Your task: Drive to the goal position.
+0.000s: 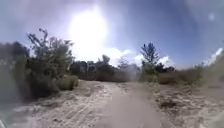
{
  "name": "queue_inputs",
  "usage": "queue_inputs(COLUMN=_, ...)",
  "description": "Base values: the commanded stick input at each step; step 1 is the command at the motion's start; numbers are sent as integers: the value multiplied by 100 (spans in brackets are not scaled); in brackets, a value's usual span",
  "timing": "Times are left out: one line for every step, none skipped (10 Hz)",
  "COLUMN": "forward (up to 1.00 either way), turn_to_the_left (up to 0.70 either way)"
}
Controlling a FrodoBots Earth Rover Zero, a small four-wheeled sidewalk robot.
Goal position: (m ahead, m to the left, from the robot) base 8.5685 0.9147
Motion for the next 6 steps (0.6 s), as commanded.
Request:
queue_inputs(forward=70, turn_to_the_left=0)
queue_inputs(forward=70, turn_to_the_left=0)
queue_inputs(forward=70, turn_to_the_left=0)
queue_inputs(forward=70, turn_to_the_left=0)
queue_inputs(forward=70, turn_to_the_left=0)
queue_inputs(forward=70, turn_to_the_left=0)
